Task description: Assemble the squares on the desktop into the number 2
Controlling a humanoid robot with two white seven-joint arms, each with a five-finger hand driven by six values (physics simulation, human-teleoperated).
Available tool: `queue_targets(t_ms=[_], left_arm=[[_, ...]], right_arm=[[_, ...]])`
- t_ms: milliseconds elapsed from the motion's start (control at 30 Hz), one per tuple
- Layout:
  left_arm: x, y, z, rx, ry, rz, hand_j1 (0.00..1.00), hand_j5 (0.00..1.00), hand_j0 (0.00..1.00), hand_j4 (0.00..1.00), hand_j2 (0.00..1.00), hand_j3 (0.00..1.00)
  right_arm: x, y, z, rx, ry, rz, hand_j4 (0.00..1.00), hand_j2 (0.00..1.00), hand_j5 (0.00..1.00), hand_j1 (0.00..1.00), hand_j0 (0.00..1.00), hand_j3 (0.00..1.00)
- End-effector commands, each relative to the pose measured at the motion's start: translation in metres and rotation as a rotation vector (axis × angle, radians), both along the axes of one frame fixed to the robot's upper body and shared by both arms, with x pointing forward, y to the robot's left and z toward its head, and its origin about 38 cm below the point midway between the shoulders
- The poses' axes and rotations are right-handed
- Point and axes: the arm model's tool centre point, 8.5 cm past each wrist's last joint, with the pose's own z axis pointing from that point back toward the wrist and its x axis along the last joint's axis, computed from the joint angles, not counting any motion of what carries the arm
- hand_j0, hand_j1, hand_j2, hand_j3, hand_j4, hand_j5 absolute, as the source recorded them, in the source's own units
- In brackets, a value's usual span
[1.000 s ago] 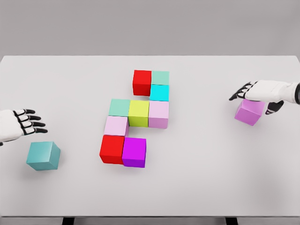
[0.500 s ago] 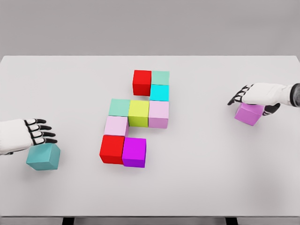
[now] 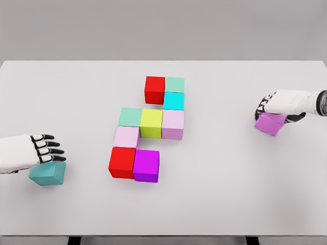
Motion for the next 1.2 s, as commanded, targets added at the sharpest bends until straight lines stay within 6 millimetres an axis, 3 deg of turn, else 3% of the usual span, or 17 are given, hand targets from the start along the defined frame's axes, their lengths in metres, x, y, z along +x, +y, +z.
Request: queue_targets(t_ms=[0,233,333,500,600,733,933,1167], left_arm=[[0.000,0.000,0.000,-0.003,0.002,0.002,1.00,1.00,1.00,1.00,1.00,1.00],[-0.001,-0.001,-0.003,-0.009,0.009,0.002,1.00,1.00,1.00,1.00,1.00,1.00],[-0.002,-0.001,-0.004,-0.009,0.012,0.002,1.00,1.00,1.00,1.00,1.00,1.00],[-0.001,-0.002,-0.003,-0.012,0.008,0.002,1.00,1.00,1.00,1.00,1.00,1.00],[-0.001,-0.001,-0.003,-0.009,0.008,0.002,1.00,1.00,1.00,1.00,1.00,1.00],[-0.001,-0.001,-0.002,-0.010,0.009,0.004,1.00,1.00,1.00,1.00,1.00,1.00],[-0.001,-0.002,0.000,-0.048,0.019,0.018,1.00,1.00,1.00,1.00,1.00,1.00],[-0.004,-0.002,-0.005,-0.046,0.036,0.019,1.00,1.00,1.00,1.00,1.00,1.00]], right_arm=[[-0.002,0.004,0.005,0.002,-0.012,0.016,0.58,0.58,0.58,0.58,0.58,0.58],[-0.011,0.019,0.029,0.001,-0.069,0.087,0.53,0.53,0.53,0.53,0.53,0.53],[-0.026,0.032,0.049,-0.016,-0.110,0.163,0.52,0.52,0.52,0.52,0.52,0.52],[-0.054,0.070,0.059,-0.015,-0.138,0.314,0.51,0.51,0.51,0.51,0.51,0.51],[-0.069,0.086,0.045,-0.014,-0.091,0.380,0.51,0.51,0.51,0.51,0.51,0.51],[-0.075,0.096,0.035,0.023,-0.050,0.406,0.51,0.51,0.51,0.51,0.51,0.51],[-0.087,0.145,0.003,0.113,0.037,0.508,0.51,0.51,0.51,0.51,0.51,0.51],[-0.089,0.169,-0.002,0.150,0.040,0.552,0.51,0.51,0.51,0.51,0.51,0.51]])
